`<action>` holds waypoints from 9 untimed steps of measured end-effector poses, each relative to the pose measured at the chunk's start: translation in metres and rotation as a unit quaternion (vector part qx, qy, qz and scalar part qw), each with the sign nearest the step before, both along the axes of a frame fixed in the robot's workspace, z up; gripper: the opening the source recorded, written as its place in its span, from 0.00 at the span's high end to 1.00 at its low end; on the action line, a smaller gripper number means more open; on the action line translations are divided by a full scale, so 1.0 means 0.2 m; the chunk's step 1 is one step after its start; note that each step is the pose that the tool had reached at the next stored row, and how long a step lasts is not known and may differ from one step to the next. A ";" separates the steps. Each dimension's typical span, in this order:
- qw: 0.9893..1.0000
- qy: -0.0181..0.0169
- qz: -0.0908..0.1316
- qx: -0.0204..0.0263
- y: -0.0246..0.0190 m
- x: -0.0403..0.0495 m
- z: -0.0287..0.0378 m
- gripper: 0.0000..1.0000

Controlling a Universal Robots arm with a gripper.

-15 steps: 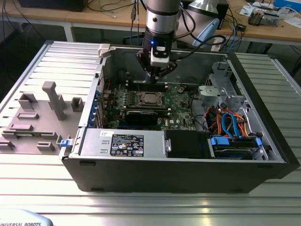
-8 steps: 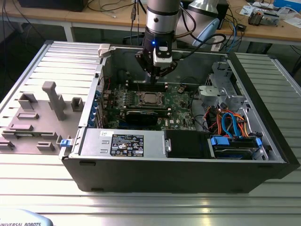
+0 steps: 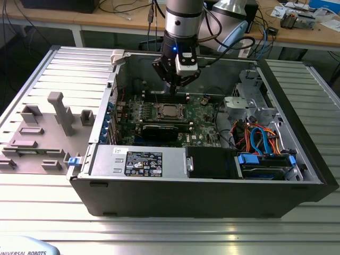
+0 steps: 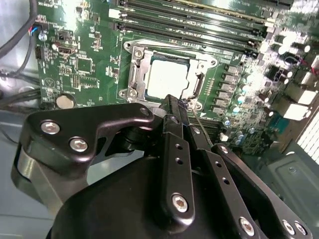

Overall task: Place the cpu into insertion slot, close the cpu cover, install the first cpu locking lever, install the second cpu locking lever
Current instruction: 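Install the first cpu locking lever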

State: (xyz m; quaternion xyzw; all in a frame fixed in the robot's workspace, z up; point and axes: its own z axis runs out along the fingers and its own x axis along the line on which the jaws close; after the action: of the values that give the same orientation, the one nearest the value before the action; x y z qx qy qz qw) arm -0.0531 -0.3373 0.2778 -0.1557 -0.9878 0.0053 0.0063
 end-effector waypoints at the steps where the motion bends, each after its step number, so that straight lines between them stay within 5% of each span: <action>1: 1.000 0.000 0.009 0.000 0.000 0.000 0.000 0.89; 6: 0.999 0.000 0.050 0.000 0.000 0.000 0.000 0.89; 8: 0.994 0.000 0.107 -0.002 0.004 0.000 0.000 0.89; 9: 0.990 0.000 0.141 -0.003 0.004 0.000 0.000 0.89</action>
State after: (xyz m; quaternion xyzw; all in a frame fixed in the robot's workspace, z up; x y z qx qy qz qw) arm -0.0531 -0.3365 0.2778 -0.0146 -0.9998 0.0096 0.0051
